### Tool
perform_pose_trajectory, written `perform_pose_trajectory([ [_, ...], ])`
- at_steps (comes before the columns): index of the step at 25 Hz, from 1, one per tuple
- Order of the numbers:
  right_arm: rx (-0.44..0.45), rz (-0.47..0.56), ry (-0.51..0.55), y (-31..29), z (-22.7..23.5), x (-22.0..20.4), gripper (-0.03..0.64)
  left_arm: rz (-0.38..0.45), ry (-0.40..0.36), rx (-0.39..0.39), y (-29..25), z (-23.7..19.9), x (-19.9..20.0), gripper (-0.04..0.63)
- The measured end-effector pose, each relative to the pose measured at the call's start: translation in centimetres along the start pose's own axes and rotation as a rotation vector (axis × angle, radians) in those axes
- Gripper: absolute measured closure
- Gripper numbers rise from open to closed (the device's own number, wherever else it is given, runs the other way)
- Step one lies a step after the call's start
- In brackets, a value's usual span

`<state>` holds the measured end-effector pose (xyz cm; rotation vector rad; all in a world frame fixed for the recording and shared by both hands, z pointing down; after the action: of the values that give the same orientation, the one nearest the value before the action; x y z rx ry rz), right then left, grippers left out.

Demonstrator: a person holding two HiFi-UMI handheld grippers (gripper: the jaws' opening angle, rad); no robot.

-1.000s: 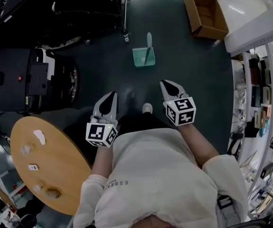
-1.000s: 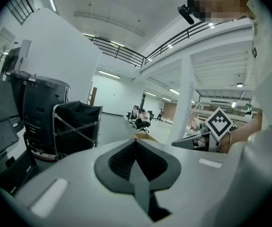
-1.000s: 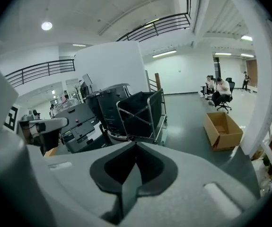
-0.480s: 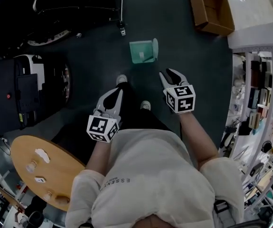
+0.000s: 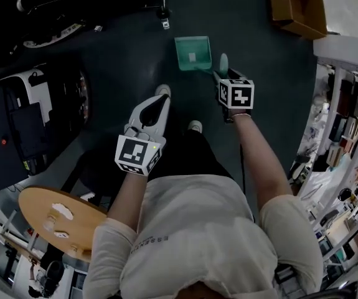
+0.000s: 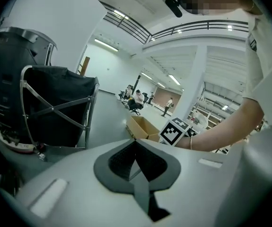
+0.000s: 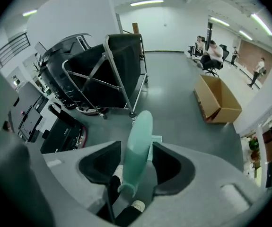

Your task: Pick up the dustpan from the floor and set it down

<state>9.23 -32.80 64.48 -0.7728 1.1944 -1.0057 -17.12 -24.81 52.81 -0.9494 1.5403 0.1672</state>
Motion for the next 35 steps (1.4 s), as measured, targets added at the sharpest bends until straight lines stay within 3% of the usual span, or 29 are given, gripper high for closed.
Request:
perform_pose_trajectory([
  [6,-0.034,-0.065,-0.024,-4.0,0.2,0.7,0.427,-0.042,0.010,-0.043,-1.3,-0.3,-1.1,0.584],
  [8,-0.032,-0.075,-0.005,-4.8,-0.2,0.8,0.480,-0.049,0.009,-0.046,-1.4,-0.1,-1.3,0.584],
  [10,-0.026,-0.058,0.008,-5.1,-0.7,1.0,0.586,-0.046,0.012,-0.047,-1.2,0.0,-1.3,0.584],
  [14,-0.024,-0.048,0.014,-4.0,-0.6,0.5,0.619,-0.057,0.019,-0.041,-0.7,0.3,-1.8,0.584],
  [24,0.022,0.028,-0.081,7.4,1.3,-3.9,0.618,-0.006,-0.053,-0.107,1.0,4.4,0.0,0.584],
  [30,0.028,0.095,-0.099,15.5,2.5,-9.1,0.618,0.037,-0.060,-0.071,4.1,9.8,-0.1,0.584],
  [35,0.032,0.140,-0.055,20.2,4.3,-14.4,0.618,0.049,-0.062,-0.025,7.1,15.1,-1.9,0.584],
])
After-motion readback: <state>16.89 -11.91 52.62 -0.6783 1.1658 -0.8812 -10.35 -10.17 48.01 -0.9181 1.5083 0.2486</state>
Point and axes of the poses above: the fingertips, and each gripper's own axes: y backward along the fingers, z to its right, x out of its top, the point moved 10 cm from there along y, backward along the fingers, and after that the axes turned 11 degrees about -y, right-handed, at the moved point
